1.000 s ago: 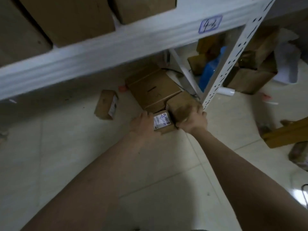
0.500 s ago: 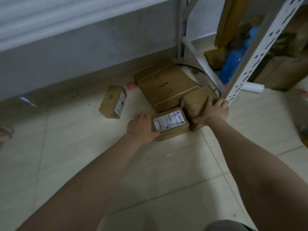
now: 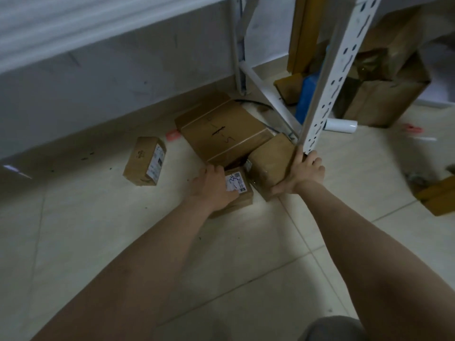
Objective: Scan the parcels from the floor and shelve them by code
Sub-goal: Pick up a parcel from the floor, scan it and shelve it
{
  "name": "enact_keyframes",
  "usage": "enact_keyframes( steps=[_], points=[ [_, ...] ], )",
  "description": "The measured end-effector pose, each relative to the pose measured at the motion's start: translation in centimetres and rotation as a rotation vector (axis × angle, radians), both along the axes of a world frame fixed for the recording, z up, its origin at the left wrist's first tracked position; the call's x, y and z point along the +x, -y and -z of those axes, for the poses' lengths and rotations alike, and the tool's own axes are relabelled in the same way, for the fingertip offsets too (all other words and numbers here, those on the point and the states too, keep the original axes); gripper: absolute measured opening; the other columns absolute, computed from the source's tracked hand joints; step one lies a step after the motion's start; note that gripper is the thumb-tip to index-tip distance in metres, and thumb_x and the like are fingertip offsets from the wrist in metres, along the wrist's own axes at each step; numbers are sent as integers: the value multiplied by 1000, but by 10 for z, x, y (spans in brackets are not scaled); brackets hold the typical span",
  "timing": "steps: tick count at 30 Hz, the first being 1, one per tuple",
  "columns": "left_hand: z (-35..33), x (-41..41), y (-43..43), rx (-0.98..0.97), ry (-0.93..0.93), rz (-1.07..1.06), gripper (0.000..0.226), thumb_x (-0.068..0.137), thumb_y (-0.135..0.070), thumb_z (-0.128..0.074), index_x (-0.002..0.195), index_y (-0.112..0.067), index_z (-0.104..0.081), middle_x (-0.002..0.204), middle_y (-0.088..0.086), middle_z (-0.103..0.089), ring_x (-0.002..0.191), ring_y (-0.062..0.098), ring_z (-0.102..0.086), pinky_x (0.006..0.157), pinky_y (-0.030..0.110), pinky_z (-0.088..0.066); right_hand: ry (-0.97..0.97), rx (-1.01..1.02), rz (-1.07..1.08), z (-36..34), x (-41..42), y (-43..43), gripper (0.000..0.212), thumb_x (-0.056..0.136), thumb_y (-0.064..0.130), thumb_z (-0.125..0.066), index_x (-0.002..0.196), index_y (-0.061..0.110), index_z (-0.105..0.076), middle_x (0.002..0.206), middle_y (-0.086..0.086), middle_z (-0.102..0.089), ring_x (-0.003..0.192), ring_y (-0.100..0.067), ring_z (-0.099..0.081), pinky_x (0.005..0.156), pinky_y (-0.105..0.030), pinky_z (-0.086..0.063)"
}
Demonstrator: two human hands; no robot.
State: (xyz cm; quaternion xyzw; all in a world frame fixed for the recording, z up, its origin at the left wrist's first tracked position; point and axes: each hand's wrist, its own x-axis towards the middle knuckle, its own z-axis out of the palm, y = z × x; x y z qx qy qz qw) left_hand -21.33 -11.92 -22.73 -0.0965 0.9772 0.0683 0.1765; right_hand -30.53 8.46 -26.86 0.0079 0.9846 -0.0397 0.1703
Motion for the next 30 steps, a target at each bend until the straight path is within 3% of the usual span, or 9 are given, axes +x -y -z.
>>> enact_keyframes(
  steps=[6, 14, 16, 18, 20, 23, 25, 28, 30],
  points=[
    [11, 7, -18, 16, 51, -21, 90, 84, -70, -58, 145, -7, -37, 143, 17, -45, 130, 34, -44, 106, 45, -41, 11, -74, 23, 1, 22, -37, 141, 35, 68, -85, 145, 16, -14, 138, -14, -25, 130, -34, -28, 105, -44, -34],
    [17, 2, -40, 145, 3, -45, 76, 89, -55, -60, 146, -9, -39, 145, 12, -44, 133, 30, -44, 100, 39, -42, 35, -308, 13, 10, 29, -59, 143, 42, 53, -89, 150, 11, -5, 137, -11, -28, 131, -32, -29, 104, -45, -39],
    [21, 5, -42, 273, -14, -119, 59, 90, -51, -61, 133, -12, -52, 133, 8, -55, 124, 28, -52, 95, 37, -43, 48, -409, 54, 9, 31, -68, 147, 47, 53, -91, 153, 12, 1, 144, -15, -25, 136, -36, -26, 109, -48, -35],
    [20, 7, -44, 429, -13, -281, 36, 93, -48, -56, 107, -14, -60, 116, 8, -62, 102, 24, -59, 86, 34, -43, 45, -555, 126, 5, 36, -77, 143, 52, 50, -93, 154, 13, 0, 148, -16, -24, 138, -37, -26, 113, -49, -33],
    [8, 8, -46, 621, 29, -544, 40, 93, -56, -53, 96, -17, -60, 114, 11, -64, 91, 22, -59, 82, 34, -45, 16, -758, 241, -2, 48, -86, 138, 51, 41, -95, 154, 15, -7, 147, -12, -26, 138, -33, -29, 114, -47, -35],
    [-30, 15, -55, 1011, 258, -990, 87, 77, -83, -53, 135, -18, -53, 135, 14, -56, 114, 37, -57, 83, 47, -53, -27, -939, 346, -27, 80, -87, 140, 42, 45, -96, 152, 23, -12, 139, 0, -29, 135, -25, -36, 112, -46, -40],
    [-66, 20, -65, 1258, 346, -1113, 112, 66, -90, -56, 151, -18, -37, 145, 22, -48, 122, 46, -54, 83, 55, -53, -52, -981, 360, -53, 104, -82, 142, 35, 52, -93, 151, 29, -14, 137, 1, -31, 130, -23, -41, 107, -47, -46],
    [-126, 25, -87, 1544, 372, -1171, 123, 53, -86, -69, 154, -26, -32, 149, 24, -42, 124, 48, -53, 91, 62, -52, -109, -951, 295, -106, 137, -81, 145, 37, 52, -94, 153, 23, -12, 140, 1, -29, 132, -21, -39, 107, -45, -45],
    [-167, 32, -102, 1598, 385, -1139, 114, 57, -80, -73, 151, -31, -34, 150, 20, -42, 126, 46, -50, 97, 66, -48, -124, -914, 306, -148, 156, -86, 147, 41, 50, -96, 155, 21, -8, 143, 3, -27, 133, -17, -36, 110, -42, -43]
  ],
)
